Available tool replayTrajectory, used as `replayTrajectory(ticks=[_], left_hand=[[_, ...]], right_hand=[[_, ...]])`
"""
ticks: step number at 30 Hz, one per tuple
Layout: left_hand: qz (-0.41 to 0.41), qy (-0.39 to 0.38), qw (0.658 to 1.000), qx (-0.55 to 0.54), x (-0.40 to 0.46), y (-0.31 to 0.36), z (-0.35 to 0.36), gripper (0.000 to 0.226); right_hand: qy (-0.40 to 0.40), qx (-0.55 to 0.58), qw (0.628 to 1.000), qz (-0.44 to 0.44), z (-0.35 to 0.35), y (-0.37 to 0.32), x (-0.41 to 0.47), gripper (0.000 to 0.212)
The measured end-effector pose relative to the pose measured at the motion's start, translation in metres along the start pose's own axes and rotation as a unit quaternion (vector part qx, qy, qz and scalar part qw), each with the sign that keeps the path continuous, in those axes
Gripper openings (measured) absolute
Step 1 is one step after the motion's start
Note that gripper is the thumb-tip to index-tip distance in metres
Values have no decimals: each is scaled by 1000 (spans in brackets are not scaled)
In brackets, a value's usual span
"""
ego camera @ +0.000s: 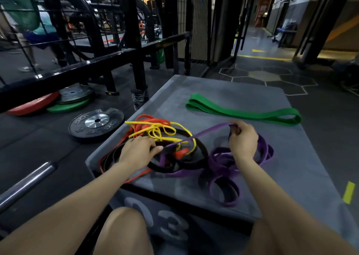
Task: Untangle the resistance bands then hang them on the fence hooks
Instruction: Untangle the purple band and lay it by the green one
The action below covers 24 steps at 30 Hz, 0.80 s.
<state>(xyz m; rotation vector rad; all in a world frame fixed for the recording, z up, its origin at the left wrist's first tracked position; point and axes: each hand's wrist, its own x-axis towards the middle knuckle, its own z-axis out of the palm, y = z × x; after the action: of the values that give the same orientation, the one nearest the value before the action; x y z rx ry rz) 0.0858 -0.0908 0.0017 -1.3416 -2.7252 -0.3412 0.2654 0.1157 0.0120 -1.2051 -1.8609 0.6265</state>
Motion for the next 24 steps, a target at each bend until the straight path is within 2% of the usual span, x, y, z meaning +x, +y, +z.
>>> replayTrajectory(ticks=[3, 5, 8, 10, 12, 14, 15, 16, 18, 20, 22, 24], left_hand=[[-4, 66, 998, 15, -5, 0, 5, 26], [-16, 84, 995, -42, -9, 2, 12, 25], [-18, 124, 983, -133, -13, 9, 19, 22], [3, 145, 977, -157, -15, 14, 24, 22], [22, 146, 974, -173, -17, 14, 31, 23], [29, 132, 973, -187, -17, 9, 36, 15], [31, 124, 972, -195, -17, 5, 37, 8], [37, 113, 973, -199, -18, 2, 37, 10], [69, 81, 977, -183, -22, -5, 36, 37], [123, 47, 985, -110, -28, -8, 34, 55], [155, 24, 987, -29, -30, -10, 34, 51], [141, 45, 989, -4, -28, -9, 31, 35]], right_hand=[[-23, -40, 999, 5, 0, 15, -1, 30], [-58, -76, 995, -13, 2, 27, -1, 30], [-98, -111, 985, -84, 7, 30, -3, 26], [-111, -112, 976, -146, 10, 22, -8, 26], [-147, -104, 963, -202, 14, 12, -13, 31], [-207, -106, 941, -246, 20, 5, -18, 33], [-238, -114, 930, -257, 20, 1, -19, 31], [-272, -123, 919, -259, 19, -3, -20, 32], [-365, -162, 881, -255, 9, -11, -21, 51], [-435, -250, 822, -268, 0, -13, -25, 80], [-443, -324, 786, -283, -3, -11, -29, 98], [-402, -339, 800, -291, 2, -9, -30, 89]])
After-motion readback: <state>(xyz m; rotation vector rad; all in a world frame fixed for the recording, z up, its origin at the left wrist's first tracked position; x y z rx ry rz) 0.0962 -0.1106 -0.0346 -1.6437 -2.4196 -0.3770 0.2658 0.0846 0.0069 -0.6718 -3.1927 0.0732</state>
